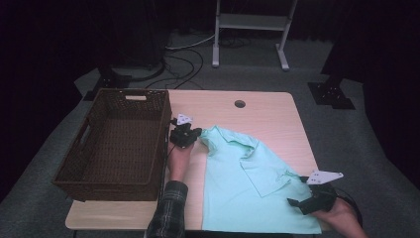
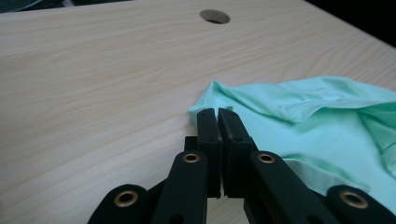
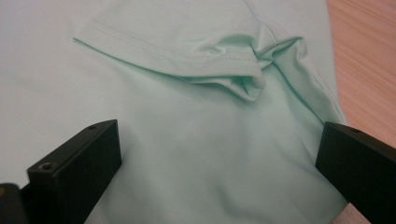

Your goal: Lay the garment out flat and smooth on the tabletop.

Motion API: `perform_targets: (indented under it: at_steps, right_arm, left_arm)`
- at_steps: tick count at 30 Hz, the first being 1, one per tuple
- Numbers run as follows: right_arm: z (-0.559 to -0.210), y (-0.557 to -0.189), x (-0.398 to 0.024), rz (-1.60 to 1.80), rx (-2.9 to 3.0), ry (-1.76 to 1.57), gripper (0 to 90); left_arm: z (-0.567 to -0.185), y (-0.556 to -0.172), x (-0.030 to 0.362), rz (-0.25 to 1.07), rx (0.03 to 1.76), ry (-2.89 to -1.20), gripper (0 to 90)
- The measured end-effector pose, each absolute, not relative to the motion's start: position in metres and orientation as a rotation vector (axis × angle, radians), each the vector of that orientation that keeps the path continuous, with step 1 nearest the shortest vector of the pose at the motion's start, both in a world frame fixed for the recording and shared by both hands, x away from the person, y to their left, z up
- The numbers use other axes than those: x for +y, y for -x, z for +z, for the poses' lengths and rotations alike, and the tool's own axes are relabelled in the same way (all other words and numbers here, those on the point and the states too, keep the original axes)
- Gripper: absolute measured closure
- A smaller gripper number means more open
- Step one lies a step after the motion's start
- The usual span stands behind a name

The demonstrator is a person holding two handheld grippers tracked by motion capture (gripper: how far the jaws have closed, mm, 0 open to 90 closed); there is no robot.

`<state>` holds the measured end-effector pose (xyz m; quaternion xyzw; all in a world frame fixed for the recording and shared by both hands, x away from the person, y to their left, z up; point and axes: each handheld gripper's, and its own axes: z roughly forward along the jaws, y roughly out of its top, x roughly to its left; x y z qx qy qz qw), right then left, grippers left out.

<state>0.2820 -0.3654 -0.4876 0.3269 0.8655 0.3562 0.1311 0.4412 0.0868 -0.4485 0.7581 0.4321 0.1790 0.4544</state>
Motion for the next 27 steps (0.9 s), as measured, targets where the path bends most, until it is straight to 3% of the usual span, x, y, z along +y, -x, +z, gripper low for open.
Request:
perform_targets:
  at_steps: [6, 8, 10, 15, 27]
  right_arm:
    - [-0.488, -0.282, -0.366, 1.035, 2.513, -0.95, 0.0]
    - [-0.488, -0.282, -0.366, 1.035, 2.513, -0.95, 0.0]
    - [-0.488, -0.282, -0.366, 1.035, 2.513, -0.95, 0.0]
    - [-0.488, -0.282, -0.366, 1.035, 2.512, -0.949, 0.0]
    - [-0.488, -0.282, -0.366, 1.037, 2.511, -0.947, 0.0]
  left_arm:
    - [-0.452, -0.436, 0.091, 0.533, 1.116, -1.931, 86.0]
    - [-0.451, -0.434, 0.094, 0.544, 1.132, -1.909, 76.8]
    - [-0.449, -0.432, 0.095, 0.549, 1.136, -1.883, 73.9]
    - [-0.441, -0.429, 0.09, 0.457, 1.092, -1.83, 55.2]
    - [-0.439, -0.418, 0.031, 0.321, 0.947, -1.903, 11.7]
